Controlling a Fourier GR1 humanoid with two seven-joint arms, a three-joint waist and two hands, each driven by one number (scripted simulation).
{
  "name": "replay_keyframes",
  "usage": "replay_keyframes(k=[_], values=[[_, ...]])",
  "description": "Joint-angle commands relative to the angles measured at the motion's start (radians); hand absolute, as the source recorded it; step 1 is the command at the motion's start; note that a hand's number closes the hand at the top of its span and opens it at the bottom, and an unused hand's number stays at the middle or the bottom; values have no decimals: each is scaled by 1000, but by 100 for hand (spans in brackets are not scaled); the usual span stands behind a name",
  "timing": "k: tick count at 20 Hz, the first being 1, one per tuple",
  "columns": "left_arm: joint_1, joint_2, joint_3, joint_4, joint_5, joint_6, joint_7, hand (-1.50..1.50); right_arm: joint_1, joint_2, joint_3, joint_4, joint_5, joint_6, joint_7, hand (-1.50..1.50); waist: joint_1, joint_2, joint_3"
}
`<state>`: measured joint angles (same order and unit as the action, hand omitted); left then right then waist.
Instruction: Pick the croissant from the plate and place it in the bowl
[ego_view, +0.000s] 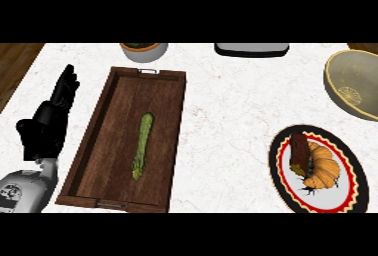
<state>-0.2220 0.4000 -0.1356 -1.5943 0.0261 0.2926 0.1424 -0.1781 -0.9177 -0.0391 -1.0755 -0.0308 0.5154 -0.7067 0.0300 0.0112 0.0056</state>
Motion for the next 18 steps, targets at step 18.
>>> replay_keyframes(k=[18], values=[[-24,-38,27,3,-67,-7,48,0,-156,4,396,-1,424,1,-64,-150,-26,-12,-6]])
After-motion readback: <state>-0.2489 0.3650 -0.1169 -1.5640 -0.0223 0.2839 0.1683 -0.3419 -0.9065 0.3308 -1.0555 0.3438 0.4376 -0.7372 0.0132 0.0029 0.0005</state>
